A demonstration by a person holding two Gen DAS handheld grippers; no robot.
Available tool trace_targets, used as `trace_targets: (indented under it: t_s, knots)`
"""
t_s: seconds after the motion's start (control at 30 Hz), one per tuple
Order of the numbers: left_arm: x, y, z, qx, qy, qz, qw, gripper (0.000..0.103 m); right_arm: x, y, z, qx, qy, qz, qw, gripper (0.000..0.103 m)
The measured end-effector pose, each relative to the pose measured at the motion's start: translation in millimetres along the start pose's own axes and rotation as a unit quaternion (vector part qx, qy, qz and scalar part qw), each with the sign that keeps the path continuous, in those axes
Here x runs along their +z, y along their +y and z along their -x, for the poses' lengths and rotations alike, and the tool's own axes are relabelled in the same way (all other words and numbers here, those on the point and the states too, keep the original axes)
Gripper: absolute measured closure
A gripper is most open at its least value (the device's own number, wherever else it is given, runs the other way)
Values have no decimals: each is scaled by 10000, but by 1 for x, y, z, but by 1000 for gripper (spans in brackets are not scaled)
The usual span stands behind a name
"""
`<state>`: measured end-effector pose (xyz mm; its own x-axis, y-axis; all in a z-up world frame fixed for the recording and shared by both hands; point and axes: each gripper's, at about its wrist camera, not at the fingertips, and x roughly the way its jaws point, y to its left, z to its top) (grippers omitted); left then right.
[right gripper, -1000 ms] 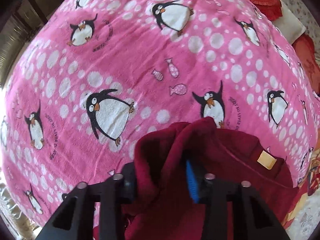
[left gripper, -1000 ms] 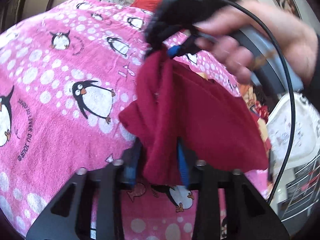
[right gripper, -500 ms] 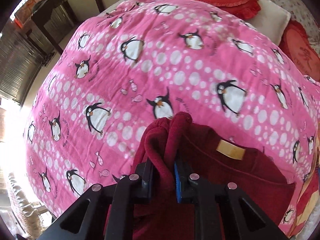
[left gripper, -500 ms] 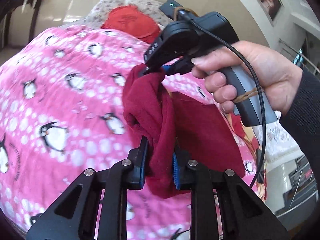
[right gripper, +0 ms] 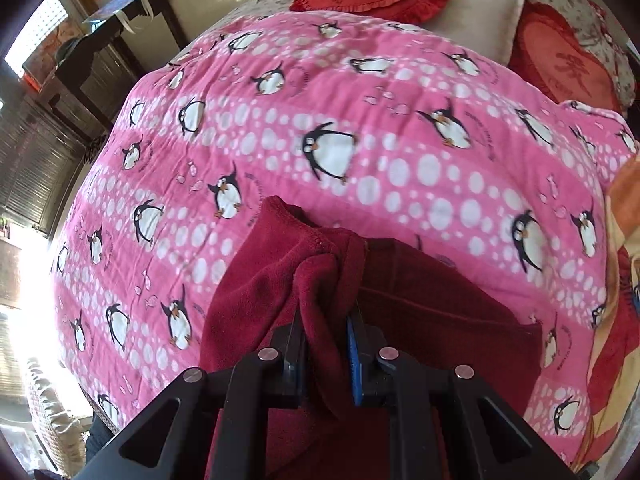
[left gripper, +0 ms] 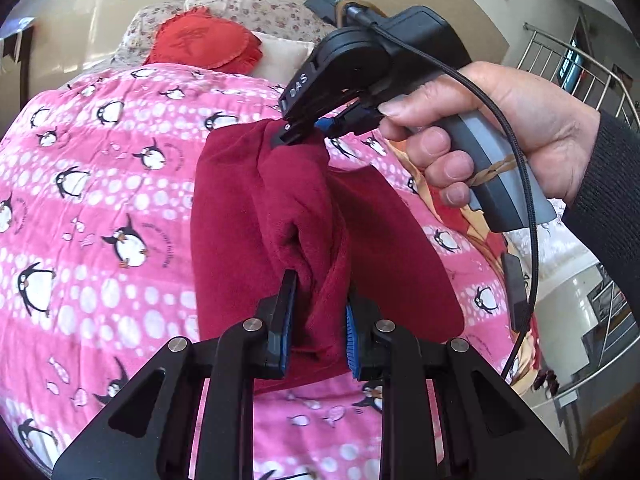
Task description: Fold small clothes
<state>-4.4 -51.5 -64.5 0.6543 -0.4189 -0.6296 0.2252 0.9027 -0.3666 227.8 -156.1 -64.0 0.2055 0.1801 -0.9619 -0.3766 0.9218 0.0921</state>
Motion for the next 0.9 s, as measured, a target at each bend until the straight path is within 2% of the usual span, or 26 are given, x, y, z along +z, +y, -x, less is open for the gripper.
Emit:
trace_targets:
  t_s: [0.53,0.7,0.9]
  knots:
    - [12,-62,-20,-328,145,-342,9988,83,-19,-56,30,-258,-101,5,9996,88]
    - [10,-84,-30,-431,245,-483,9976,83,-29,-72,39,-458,-84,144,9988,88]
    - [4,-101,-46,-468,425,-566,9964,83,-45,-96,37,-483,-89,68,9988,88]
